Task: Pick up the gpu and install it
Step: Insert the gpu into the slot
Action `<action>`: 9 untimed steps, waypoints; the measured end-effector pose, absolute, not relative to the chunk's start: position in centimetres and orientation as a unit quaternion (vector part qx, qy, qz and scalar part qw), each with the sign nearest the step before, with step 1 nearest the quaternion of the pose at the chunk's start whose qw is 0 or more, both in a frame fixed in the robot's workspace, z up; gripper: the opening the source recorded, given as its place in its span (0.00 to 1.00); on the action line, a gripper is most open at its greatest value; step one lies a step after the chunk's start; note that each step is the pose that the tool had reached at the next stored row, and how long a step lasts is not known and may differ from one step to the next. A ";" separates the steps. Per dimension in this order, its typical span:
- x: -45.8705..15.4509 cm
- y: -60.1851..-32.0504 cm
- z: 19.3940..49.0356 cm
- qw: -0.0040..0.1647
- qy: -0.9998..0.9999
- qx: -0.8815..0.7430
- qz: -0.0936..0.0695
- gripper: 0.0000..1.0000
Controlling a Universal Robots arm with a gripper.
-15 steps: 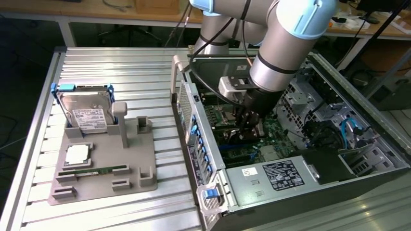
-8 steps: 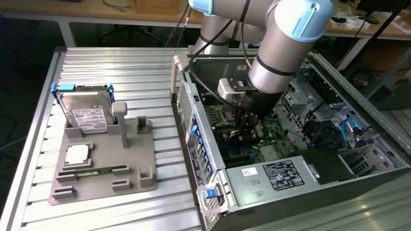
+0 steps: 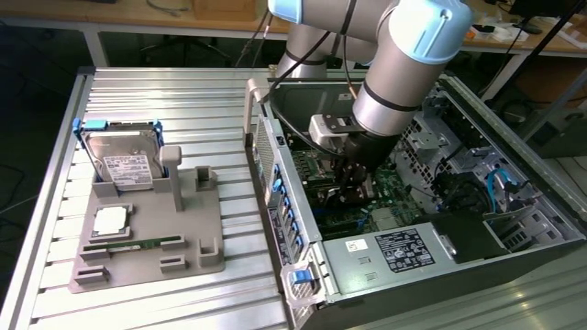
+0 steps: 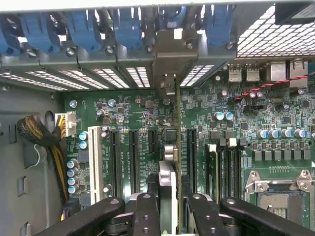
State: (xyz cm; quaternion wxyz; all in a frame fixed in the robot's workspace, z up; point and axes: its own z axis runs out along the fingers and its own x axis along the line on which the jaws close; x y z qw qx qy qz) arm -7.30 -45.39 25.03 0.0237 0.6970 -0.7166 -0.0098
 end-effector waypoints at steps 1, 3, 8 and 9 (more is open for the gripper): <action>-7.3 -45.4 25.0 0.024 -0.717 0.697 -0.010 0.27; -7.3 -45.4 25.1 0.024 -0.717 0.697 -0.010 0.27; -7.3 -45.1 25.1 0.024 -0.717 0.697 -0.010 0.27; -7.3 -45.1 25.1 0.023 -0.717 0.697 -0.010 0.27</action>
